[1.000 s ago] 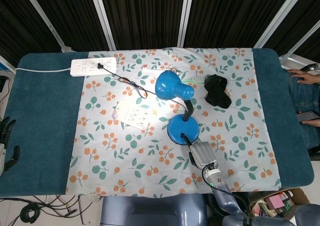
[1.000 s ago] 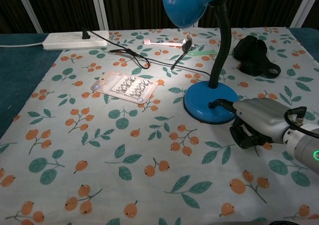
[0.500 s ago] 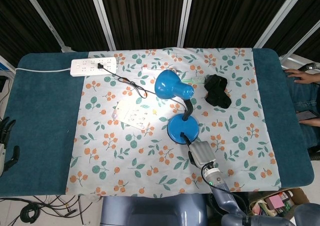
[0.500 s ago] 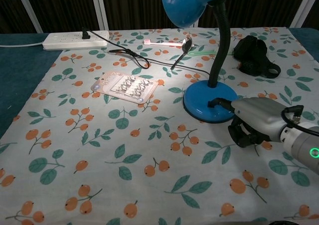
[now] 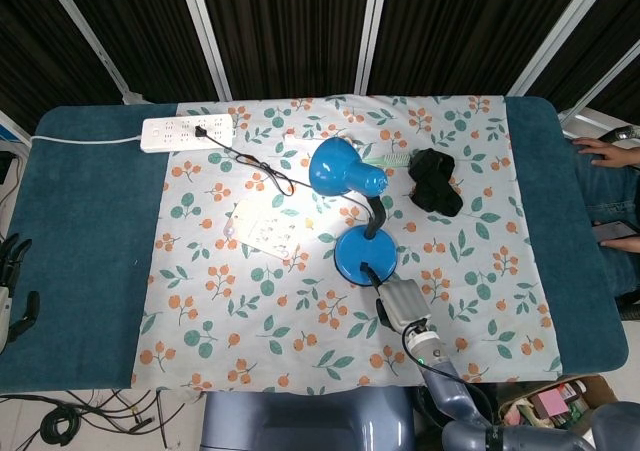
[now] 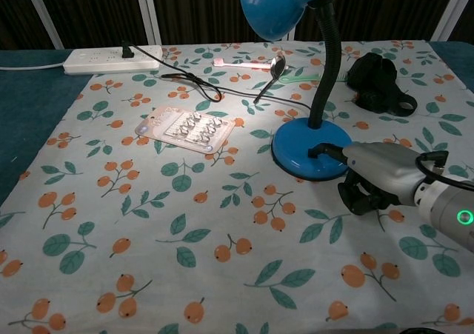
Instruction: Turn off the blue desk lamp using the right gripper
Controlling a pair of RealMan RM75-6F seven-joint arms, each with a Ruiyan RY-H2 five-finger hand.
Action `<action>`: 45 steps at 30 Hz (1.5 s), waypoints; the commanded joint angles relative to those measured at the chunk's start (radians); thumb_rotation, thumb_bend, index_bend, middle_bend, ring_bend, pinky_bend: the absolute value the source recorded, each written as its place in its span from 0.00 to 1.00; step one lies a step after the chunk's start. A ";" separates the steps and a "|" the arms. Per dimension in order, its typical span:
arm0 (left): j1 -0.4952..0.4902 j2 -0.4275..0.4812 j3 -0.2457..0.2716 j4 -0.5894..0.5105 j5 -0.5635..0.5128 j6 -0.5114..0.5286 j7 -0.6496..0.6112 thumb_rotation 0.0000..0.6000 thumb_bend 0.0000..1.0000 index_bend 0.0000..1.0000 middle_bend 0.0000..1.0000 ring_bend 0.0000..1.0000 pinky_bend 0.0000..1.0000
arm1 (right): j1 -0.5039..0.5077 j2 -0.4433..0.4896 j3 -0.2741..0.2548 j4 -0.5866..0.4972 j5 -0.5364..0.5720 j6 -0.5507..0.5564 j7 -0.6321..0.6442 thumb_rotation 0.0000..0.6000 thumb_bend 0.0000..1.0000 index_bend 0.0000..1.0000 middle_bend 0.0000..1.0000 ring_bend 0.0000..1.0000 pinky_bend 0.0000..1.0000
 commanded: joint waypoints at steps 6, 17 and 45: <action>0.000 0.000 0.000 0.000 0.000 0.000 0.000 1.00 0.52 0.05 0.02 0.00 0.00 | 0.015 0.011 0.014 -0.018 0.058 -0.010 -0.028 1.00 0.70 0.15 0.87 0.89 0.72; 0.000 0.000 0.000 0.000 0.000 0.000 0.001 1.00 0.52 0.06 0.02 0.00 0.00 | 0.032 0.026 0.032 -0.044 0.102 -0.006 -0.036 1.00 0.70 0.17 0.86 0.89 0.72; 0.001 -0.005 -0.002 0.000 0.000 0.007 0.016 1.00 0.52 0.06 0.02 0.00 0.00 | -0.268 0.546 0.019 -0.367 -0.347 0.430 0.280 1.00 0.30 0.00 0.14 0.21 0.13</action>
